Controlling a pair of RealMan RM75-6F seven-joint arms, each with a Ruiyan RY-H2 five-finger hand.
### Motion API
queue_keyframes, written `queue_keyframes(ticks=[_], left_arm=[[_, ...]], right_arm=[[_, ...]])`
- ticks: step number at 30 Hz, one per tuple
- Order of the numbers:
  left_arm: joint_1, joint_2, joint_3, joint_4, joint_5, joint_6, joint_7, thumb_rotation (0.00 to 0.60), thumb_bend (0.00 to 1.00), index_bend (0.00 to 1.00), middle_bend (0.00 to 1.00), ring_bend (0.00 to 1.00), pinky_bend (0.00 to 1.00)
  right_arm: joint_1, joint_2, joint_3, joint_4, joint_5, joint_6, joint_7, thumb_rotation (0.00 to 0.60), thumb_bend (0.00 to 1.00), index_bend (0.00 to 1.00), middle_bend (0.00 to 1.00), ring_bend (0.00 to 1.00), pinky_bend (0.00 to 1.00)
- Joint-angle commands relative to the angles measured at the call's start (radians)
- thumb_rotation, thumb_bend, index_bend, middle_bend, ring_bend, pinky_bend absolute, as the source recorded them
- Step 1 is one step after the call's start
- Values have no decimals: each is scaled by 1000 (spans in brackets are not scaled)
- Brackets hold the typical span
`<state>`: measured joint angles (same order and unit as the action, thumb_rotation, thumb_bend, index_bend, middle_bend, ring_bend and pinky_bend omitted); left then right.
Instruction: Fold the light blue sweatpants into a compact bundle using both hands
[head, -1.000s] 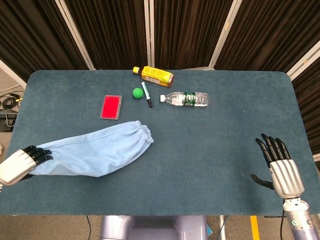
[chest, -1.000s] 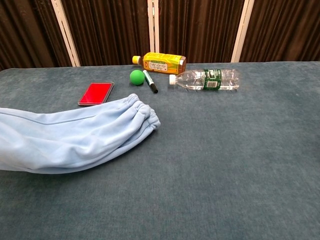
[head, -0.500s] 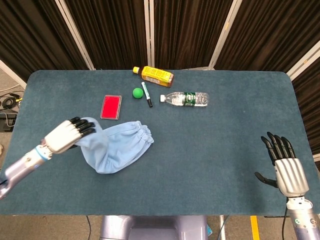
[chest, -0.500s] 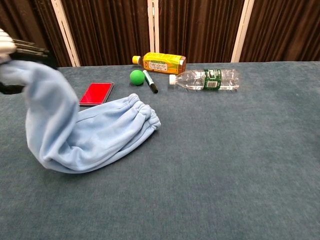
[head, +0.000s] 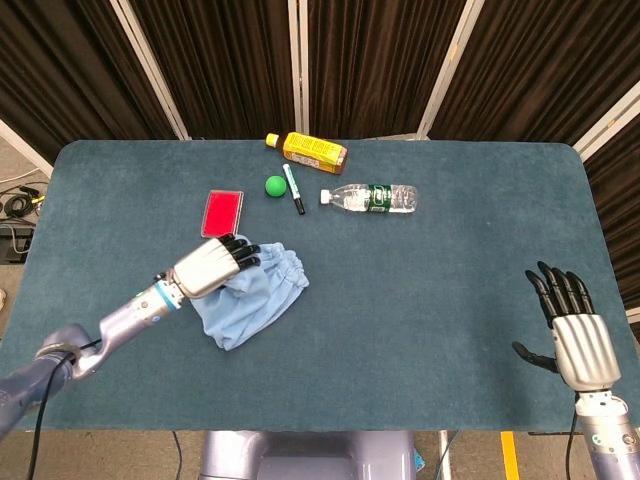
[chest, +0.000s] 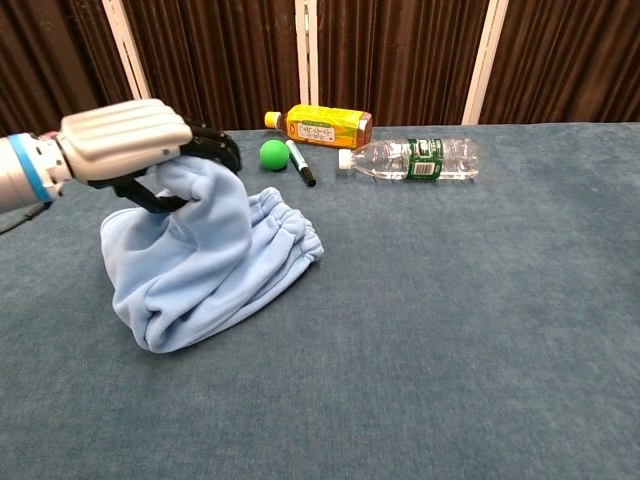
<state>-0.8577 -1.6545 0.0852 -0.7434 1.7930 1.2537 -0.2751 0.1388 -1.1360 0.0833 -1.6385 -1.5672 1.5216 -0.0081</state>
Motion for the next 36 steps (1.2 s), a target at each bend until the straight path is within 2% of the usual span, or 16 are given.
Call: queue_keyframes(ticks=[1,3,5,11,15,17,21,23,26,28,33,36], left_arm=[[-14,-19,-8,-2,-15,-35,-3,600,337,40,11,30,86],[-19,-33,-25,-13,-43,-67,-14,600,217,0,0,0,8],[-19,-53,-52,-24,-65,-53,-20,600,189,0,0,0,0],[-21,-77,-115,-70,-90,40,-35,600,174,0,0,0,0],[-27,-6,-147,-181,-91,85,-34,600,184,0,0,0,0],[-26,17,-151,-214,-95,87,-31,600,225,0,0,0,0],[-9,92,-147,-297,-100,87,-25,600,431,0,0,0,11],[5,122,-132,-313,-101,79,-25,600,526,3,0,2,53],[32,151,-101,-316,-109,56,-44,600,638,61,6,57,120],[47,152,-86,-302,-114,44,-62,600,721,123,29,99,162],[59,114,-49,-247,-113,-12,-104,600,928,186,61,129,199],[53,75,-41,-219,-109,-44,-101,600,985,192,61,132,200]], right_arm=[[0,1,0,1,1,-2,2,600,0,0,0,0,0],[2,1,1,3,2,-6,5,600,0,0,0,0,0],[2,1,0,3,2,-8,8,600,0,0,0,0,0],[0,5,-2,0,-6,-4,10,600,0,0,0,0,0],[-2,7,-2,-2,-8,0,6,600,0,0,0,0,0],[-2,7,-2,-3,-8,1,5,600,0,0,0,0,0],[-4,9,-3,-8,-12,5,4,600,0,0,0,0,0],[-5,11,-3,-11,-14,7,4,600,0,0,0,0,0],[-6,12,-4,-13,-16,7,5,600,0,0,0,0,0],[-6,13,-4,-14,-18,7,6,600,0,0,0,0,0],[-4,11,-5,-17,-19,3,0,600,0,0,0,0,0],[-3,10,-4,-18,-14,-2,-2,600,0,0,0,0,0]])
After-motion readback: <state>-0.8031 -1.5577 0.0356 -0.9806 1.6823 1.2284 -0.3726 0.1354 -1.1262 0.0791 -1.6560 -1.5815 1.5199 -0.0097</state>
